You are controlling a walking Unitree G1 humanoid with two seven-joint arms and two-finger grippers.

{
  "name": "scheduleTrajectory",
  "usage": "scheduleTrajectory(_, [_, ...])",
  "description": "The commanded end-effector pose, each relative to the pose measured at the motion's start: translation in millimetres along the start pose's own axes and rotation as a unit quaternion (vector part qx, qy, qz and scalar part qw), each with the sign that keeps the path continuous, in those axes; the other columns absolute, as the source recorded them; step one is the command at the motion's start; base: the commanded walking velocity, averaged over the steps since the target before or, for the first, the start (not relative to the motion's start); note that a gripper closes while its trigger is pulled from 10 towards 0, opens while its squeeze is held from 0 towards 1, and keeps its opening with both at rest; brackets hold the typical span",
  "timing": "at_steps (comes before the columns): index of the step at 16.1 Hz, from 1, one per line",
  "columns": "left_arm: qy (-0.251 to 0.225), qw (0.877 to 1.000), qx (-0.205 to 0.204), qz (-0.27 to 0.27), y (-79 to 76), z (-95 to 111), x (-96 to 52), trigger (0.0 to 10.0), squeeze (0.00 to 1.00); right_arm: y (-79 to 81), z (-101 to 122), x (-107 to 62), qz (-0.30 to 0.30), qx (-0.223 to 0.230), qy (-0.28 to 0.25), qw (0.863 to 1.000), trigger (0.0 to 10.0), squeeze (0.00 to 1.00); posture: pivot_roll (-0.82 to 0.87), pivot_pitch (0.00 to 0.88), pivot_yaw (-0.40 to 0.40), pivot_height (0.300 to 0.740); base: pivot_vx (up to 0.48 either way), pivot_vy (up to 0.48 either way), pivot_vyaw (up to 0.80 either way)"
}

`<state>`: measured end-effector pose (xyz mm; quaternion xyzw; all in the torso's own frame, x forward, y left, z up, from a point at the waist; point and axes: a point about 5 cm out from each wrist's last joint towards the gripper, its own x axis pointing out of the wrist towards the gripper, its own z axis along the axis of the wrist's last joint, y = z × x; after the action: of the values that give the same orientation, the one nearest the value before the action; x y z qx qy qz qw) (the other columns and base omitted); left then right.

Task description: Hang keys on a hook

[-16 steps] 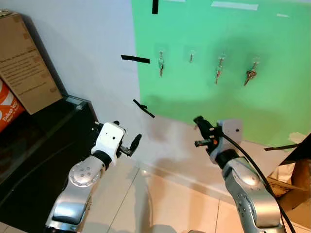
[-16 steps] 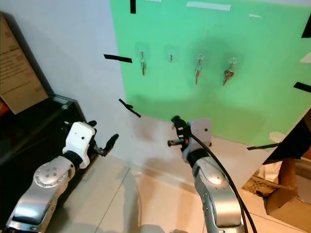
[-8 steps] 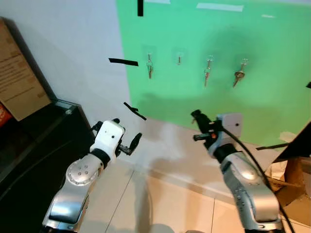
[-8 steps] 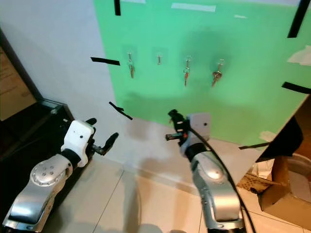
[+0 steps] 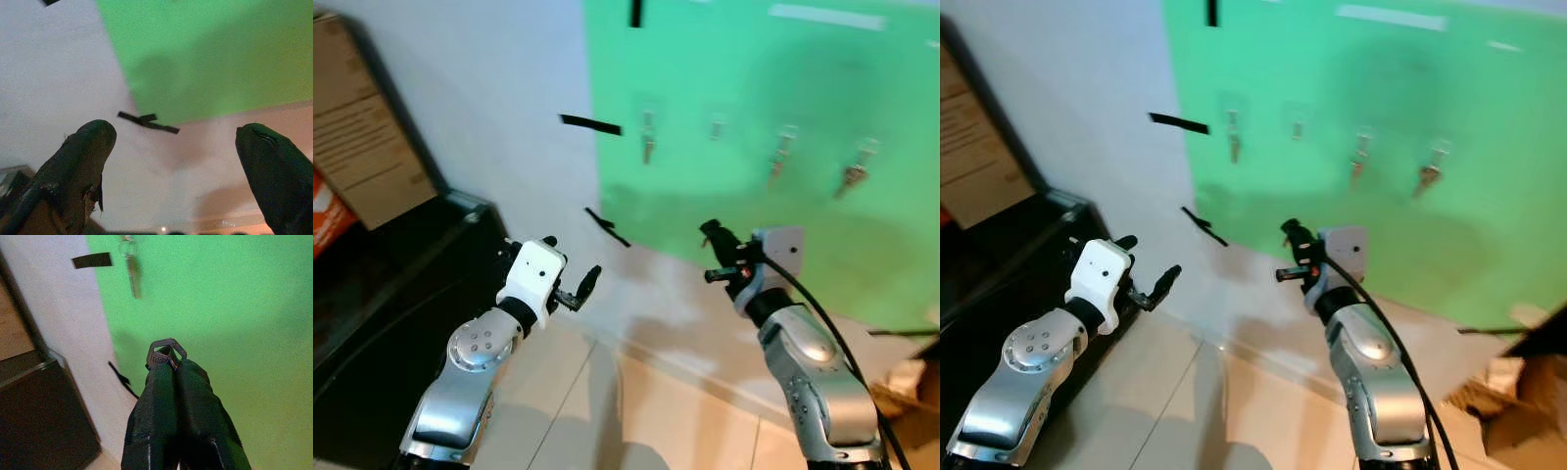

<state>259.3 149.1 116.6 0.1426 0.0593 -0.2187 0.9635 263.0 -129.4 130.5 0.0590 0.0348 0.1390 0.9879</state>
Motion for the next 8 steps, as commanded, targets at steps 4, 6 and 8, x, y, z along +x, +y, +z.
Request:
scheduleTrajectory(4, [-0.003,1.000,0.003,-0.002,0.3,2.6,-0.4,10.0,0.12,5.0,5.0,4.1,0.015,0.002,-0.012,1.000,10.0,0.00,-0.04,0.000,0.036,0.740,0.322,0.000,0.00])
scheduleTrajectory(6, [-0.003,1.000,0.004,-0.003,-0.2,2.9,-0.3,10.0,0.12,5.0,5.1,4.2,0.015,0.002,-0.013,1.000,10.0,0.00,-0.04,0.000,0.036,0.740,0.326,0.000,0.00])
scheduleTrajectory(8, [-0.004,1.000,0.004,-0.006,-0.8,3.2,0.0,10.0,0.12,5.3,5.0,4.7,0.014,0.001,-0.013,1.000,10.0,0.00,-0.04,0.000,0.038,0.740,0.324,0.000,0.00])
